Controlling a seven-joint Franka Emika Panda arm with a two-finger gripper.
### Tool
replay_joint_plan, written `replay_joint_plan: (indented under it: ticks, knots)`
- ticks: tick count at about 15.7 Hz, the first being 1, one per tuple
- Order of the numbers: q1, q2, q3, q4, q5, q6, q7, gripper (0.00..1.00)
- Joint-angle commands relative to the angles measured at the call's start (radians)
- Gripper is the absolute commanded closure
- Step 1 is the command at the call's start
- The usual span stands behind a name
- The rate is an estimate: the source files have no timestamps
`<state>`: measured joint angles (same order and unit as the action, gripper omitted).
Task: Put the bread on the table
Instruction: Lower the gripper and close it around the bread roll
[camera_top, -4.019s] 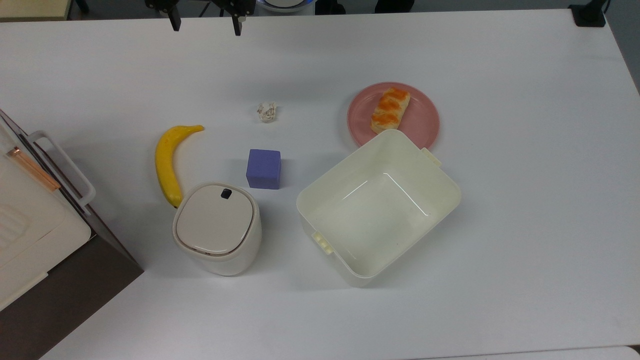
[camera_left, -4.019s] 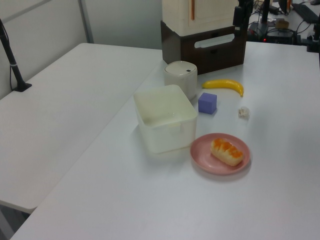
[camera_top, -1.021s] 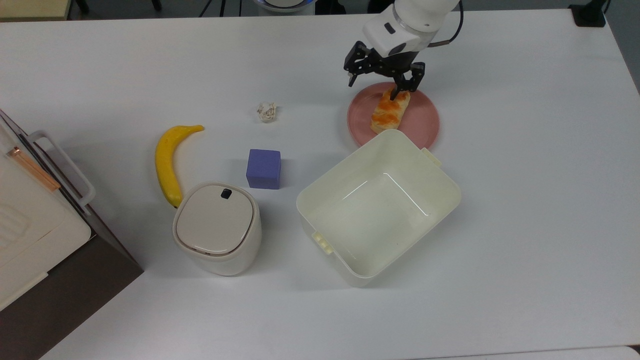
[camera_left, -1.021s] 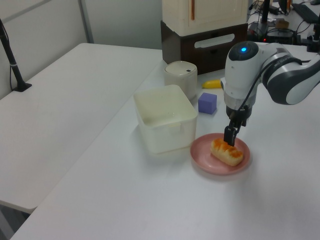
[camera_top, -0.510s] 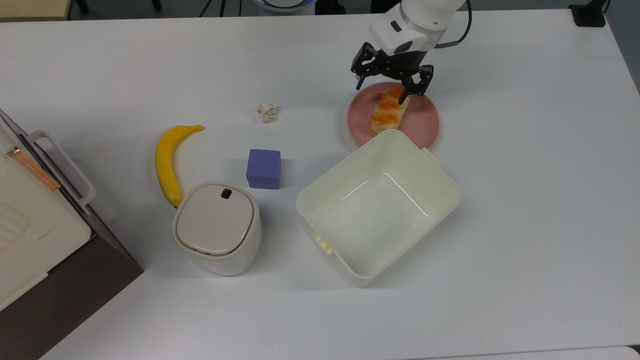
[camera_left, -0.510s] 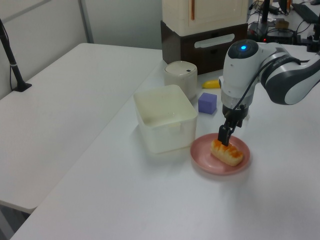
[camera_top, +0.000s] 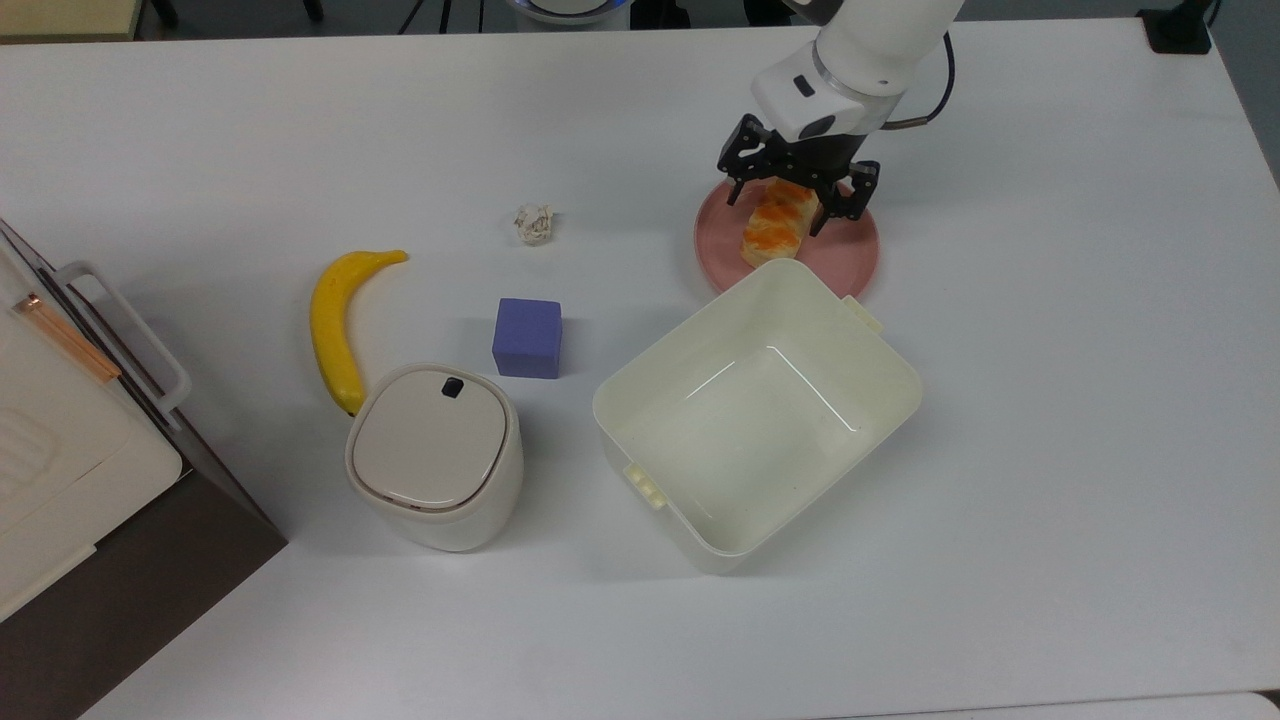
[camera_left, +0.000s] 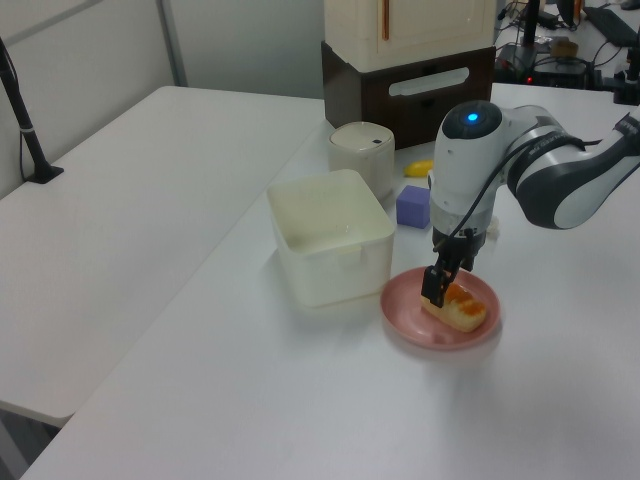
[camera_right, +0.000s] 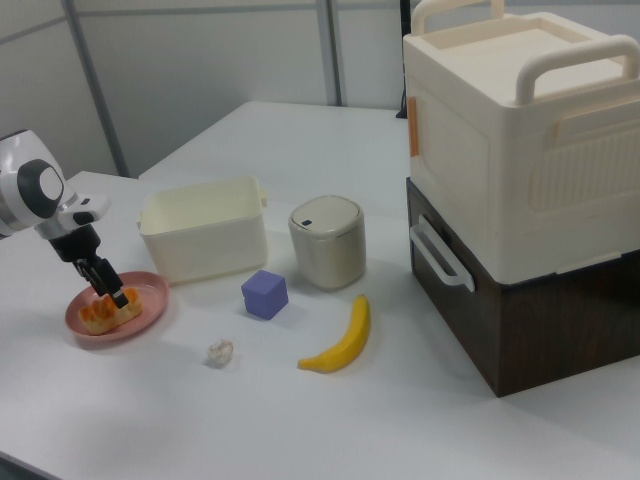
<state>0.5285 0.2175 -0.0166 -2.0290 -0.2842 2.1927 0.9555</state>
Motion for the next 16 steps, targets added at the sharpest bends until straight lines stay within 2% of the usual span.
replay_joint_plan:
  ticks: [1, 3, 4, 5, 6, 9, 12, 14, 16]
  knots:
    - [0.008, 0.025, 0.015, 0.006, -0.007, 0.012, 0.051, 0.00]
    - [0.007, 0.036, 0.018, 0.006, -0.009, 0.012, 0.063, 0.00]
    - [0.007, 0.039, 0.020, 0.006, -0.009, 0.012, 0.065, 0.08]
    - [0.005, 0.039, 0.020, 0.006, -0.009, 0.012, 0.065, 0.20]
    - [0.004, 0.039, 0.020, 0.007, -0.009, 0.012, 0.063, 0.35]
    - [-0.001, 0.039, 0.020, 0.009, -0.012, 0.012, 0.063, 0.99]
    - [-0.001, 0.036, 0.020, 0.010, -0.020, 0.006, 0.029, 1.00]
    - [-0.001, 0.034, 0.020, 0.029, -0.013, -0.034, -0.090, 1.00]
    - [-0.002, 0.034, 0.021, 0.082, -0.004, -0.140, -0.219, 1.00]
